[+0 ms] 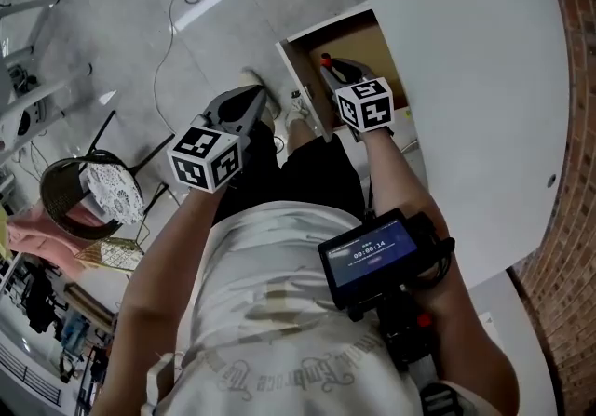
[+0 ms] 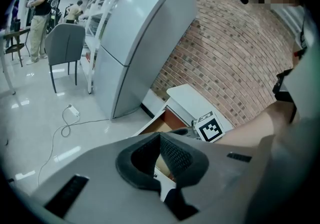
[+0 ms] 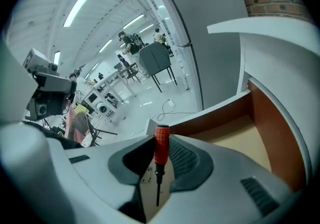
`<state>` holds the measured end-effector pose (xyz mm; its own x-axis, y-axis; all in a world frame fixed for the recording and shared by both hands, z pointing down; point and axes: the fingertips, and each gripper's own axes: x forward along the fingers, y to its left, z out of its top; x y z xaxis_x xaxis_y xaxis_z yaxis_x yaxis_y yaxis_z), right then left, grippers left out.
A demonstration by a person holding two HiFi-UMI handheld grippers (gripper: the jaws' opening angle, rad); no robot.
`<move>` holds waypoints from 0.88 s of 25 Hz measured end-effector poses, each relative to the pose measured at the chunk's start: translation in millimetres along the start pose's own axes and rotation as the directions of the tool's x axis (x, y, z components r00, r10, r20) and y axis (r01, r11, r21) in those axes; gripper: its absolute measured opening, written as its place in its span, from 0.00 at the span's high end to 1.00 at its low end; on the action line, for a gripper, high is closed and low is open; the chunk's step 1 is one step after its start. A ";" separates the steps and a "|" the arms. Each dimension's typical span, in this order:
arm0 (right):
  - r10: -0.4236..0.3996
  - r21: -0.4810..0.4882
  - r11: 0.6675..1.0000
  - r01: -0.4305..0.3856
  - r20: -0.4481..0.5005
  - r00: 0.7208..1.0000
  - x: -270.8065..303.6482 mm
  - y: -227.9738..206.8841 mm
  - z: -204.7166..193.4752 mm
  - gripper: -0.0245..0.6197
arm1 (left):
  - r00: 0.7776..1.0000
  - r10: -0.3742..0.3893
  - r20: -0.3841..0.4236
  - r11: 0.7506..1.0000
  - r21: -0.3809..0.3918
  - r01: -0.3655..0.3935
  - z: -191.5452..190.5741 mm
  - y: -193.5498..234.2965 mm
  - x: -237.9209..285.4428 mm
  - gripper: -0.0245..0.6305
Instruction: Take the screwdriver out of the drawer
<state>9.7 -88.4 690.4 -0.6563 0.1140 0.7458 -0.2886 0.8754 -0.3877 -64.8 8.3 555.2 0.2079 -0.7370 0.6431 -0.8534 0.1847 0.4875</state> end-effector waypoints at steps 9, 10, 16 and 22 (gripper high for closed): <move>-0.002 -0.003 1.000 0.002 0.083 0.997 -25.8 12.0 19.2 0.80 | 1.000 -0.017 0.024 0.998 0.067 0.015 24.1 -17.5 -0.6 0.93; -0.005 0.003 1.000 0.004 0.095 0.995 -37.9 13.5 20.6 0.80 | 0.999 -0.020 0.027 0.997 0.073 0.018 27.9 -26.4 -3.6 0.93; -0.038 0.026 0.999 0.034 0.157 0.987 -75.8 22.1 28.5 0.80 | 0.998 -0.043 0.038 0.995 0.088 0.040 39.3 -40.0 -12.1 0.93; -0.080 0.045 0.996 0.072 0.211 0.974 -105.7 30.3 39.9 0.80 | 0.997 -0.075 0.009 0.988 0.133 0.073 43.0 -41.4 -19.4 0.93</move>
<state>42.6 -92.7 578.2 -0.7637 -0.0580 0.6430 -0.3658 0.8595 -0.3571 -54.1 -12.9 497.1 0.2668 -0.7546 0.5995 -0.8918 0.0426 0.4504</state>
